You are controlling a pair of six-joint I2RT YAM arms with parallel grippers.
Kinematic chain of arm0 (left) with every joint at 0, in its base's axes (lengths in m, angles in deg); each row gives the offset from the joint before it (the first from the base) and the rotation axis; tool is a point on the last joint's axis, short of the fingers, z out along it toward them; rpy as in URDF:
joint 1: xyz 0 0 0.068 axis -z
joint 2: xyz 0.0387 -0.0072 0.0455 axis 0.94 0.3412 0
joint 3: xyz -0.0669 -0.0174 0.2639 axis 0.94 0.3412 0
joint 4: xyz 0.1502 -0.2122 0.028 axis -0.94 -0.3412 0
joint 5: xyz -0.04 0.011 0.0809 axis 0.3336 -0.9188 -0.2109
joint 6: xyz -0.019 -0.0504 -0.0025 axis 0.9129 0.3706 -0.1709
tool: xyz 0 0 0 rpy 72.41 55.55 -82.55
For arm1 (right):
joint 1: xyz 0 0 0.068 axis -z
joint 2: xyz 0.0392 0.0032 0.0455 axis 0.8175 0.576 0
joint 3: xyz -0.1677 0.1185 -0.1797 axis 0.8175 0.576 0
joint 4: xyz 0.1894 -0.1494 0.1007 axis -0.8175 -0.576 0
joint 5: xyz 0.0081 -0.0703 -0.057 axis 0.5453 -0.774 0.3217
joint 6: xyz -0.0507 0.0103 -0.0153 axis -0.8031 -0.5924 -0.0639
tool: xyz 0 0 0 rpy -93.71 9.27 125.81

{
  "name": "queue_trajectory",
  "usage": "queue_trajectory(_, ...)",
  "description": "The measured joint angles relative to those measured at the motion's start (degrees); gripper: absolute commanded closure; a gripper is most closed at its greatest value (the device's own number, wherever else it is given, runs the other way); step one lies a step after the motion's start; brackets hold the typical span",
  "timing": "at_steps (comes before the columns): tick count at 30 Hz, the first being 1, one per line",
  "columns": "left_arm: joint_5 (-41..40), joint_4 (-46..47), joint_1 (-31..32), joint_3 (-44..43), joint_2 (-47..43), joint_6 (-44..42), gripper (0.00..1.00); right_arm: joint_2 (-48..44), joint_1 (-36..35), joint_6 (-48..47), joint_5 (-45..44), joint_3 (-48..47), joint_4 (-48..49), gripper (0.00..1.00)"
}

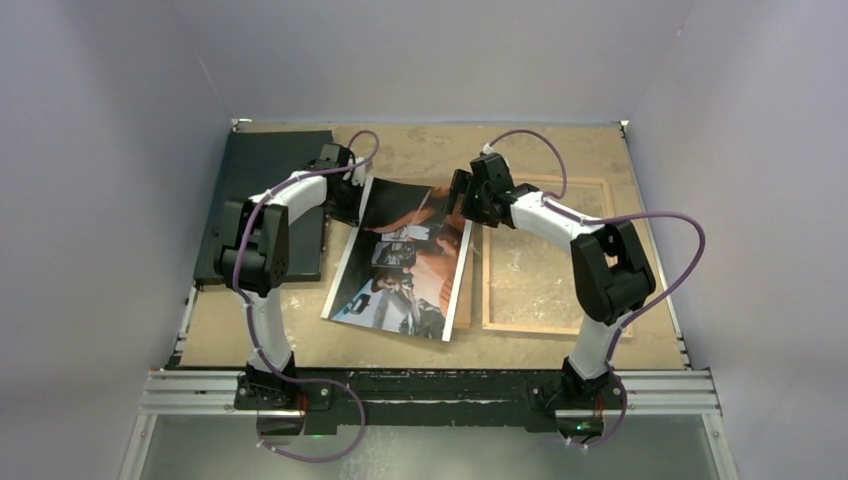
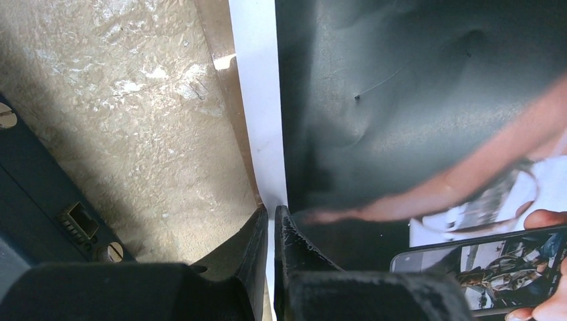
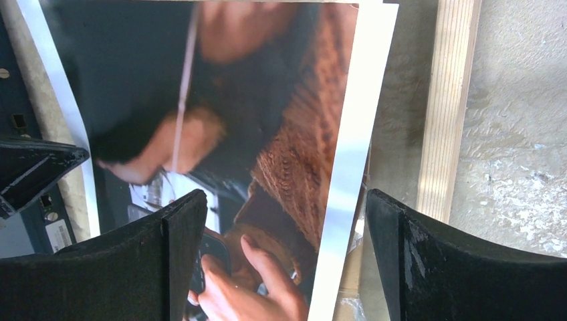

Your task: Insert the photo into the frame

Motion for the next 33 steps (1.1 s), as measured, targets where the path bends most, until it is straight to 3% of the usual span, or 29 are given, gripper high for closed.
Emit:
queue_trajectory(21, -0.8, 0.6, 0.4, 0.1, 0.0, 0.0, 1.0, 2.9, -0.3, -3.5, 0.7, 0.1, -1.5, 0.13)
queue_trajectory(27, -0.8, 0.8, 0.4, 0.2, 0.0, 0.0, 1.0, -2.4, 0.2, -4.1, 4.7, 0.3, -0.6, 0.13)
queue_trajectory(33, -0.8, 0.8, 0.4, 0.2, 0.0, 0.0, 1.0, -9.7, 0.2, -3.8, 12.3, 3.8, 7.1, 0.13)
